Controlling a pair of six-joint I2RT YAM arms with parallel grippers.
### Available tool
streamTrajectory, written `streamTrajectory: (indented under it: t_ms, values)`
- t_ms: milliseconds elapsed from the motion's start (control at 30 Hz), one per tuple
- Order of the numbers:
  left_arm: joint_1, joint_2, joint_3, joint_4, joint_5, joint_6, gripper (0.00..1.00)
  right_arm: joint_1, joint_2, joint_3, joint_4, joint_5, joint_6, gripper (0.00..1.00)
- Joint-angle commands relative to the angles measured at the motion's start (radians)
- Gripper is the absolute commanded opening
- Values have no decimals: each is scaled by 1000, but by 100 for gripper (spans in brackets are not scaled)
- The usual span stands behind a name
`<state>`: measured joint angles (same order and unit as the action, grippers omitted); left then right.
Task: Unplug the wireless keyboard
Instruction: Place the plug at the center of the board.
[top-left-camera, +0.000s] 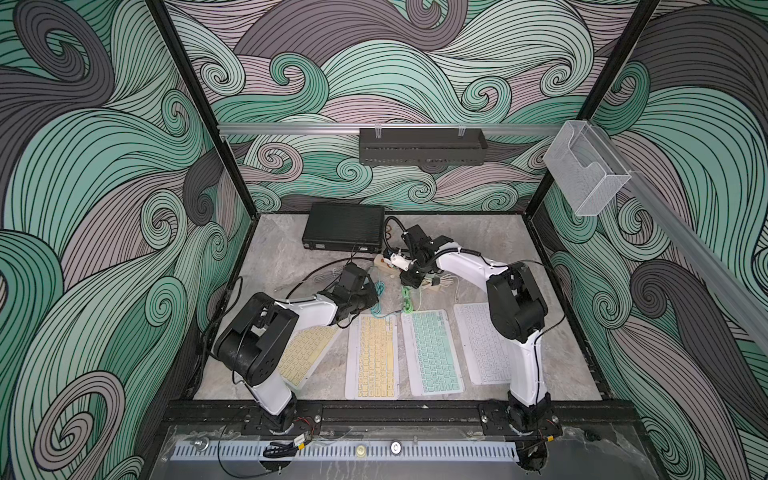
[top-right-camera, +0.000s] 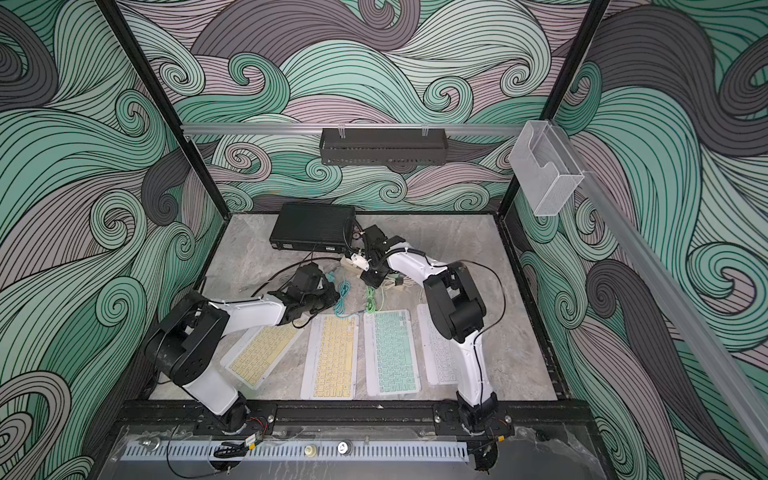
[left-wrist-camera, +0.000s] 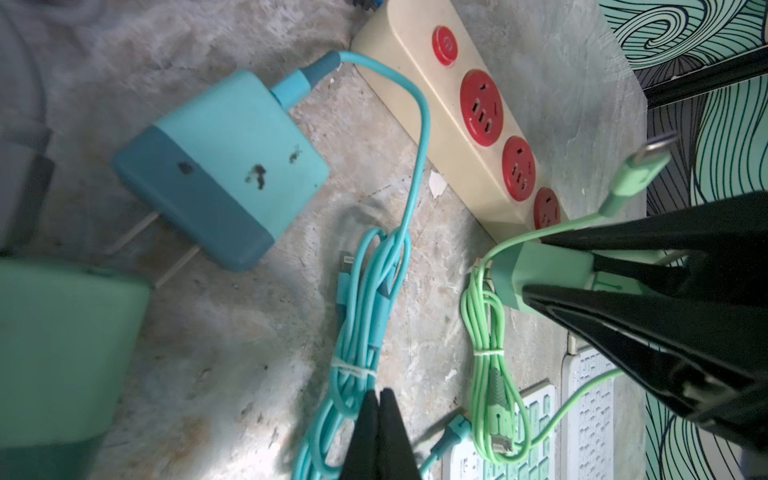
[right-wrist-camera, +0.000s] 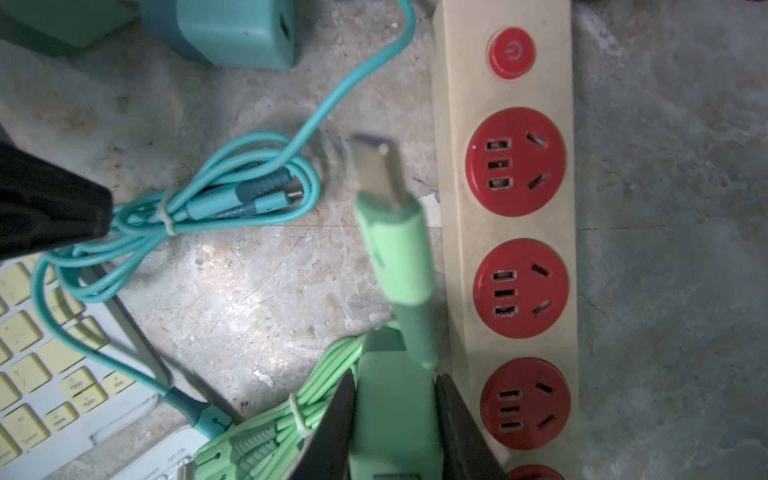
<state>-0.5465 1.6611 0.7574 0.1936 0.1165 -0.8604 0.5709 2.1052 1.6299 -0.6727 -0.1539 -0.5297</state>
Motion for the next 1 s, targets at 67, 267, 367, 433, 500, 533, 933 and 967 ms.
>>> streamTrajectory:
  t_ms: [67, 267, 367, 433, 500, 533, 933, 967]
  values:
    - [-4, 21, 37, -23, 6, 10, 0, 31, 1, 15, -121, -159, -96, 6]
    - [-4, 22, 36, -25, 6, 12, 0, 45, -4, 52, -151, -208, -112, 7]
    - [-4, 21, 36, -25, 6, 12, 0, 43, -7, 69, -153, -165, -113, 8]
    - [-4, 21, 37, -25, 7, 12, 0, 41, 7, 89, -163, -126, -112, 9]
    - [-4, 22, 37, -25, 9, 11, 0, 34, 25, 114, -179, -114, -113, 11]
    - [-4, 22, 37, -25, 9, 11, 0, 32, 40, 127, -191, -114, -116, 12]
    - [-4, 33, 45, -29, 9, 14, 0, 31, 167, 239, -228, -130, -114, 31]
    - [-4, 34, 43, -29, 9, 14, 0, 31, 167, 247, -227, -129, -113, 32]
